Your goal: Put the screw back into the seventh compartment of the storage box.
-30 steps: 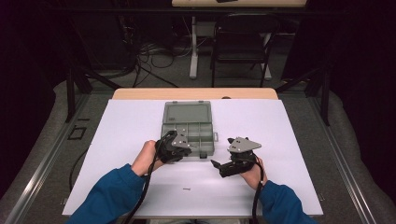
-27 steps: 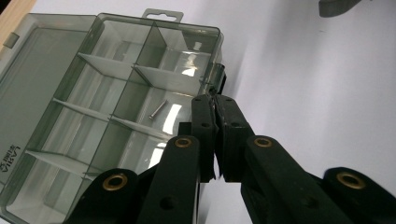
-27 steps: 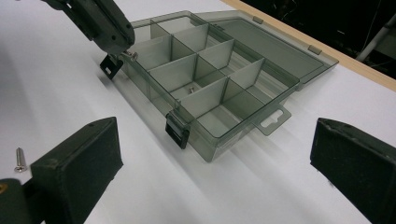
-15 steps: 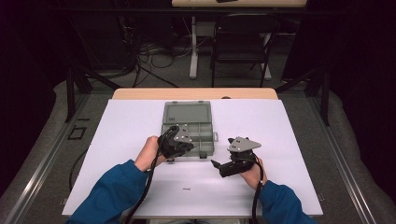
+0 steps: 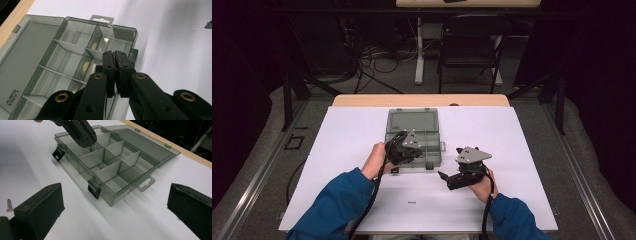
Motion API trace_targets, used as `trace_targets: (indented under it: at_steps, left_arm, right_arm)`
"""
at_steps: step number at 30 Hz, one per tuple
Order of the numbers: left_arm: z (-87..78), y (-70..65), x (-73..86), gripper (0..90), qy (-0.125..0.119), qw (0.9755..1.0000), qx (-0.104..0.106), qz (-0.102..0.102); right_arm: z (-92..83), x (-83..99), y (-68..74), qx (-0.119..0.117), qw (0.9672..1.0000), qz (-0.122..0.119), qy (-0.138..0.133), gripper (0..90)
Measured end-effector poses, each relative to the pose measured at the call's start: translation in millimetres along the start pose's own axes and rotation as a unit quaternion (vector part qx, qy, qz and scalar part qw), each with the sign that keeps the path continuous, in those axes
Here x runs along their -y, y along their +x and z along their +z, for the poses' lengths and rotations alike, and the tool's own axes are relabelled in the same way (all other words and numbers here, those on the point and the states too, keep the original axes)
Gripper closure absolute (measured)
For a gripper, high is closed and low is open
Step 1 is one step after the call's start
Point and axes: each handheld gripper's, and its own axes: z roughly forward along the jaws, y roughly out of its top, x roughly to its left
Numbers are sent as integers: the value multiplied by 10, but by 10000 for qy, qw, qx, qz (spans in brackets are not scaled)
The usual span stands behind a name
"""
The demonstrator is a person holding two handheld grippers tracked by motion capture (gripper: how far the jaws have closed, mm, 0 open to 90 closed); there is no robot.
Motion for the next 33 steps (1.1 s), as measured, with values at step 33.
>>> trace_targets:
  at_steps: [33]
  left_arm:
    - [300,124,128,691,99,9988,-113,-463]
  right_arm:
    - [-8,-9,16,39,10000,-49,-12,0]
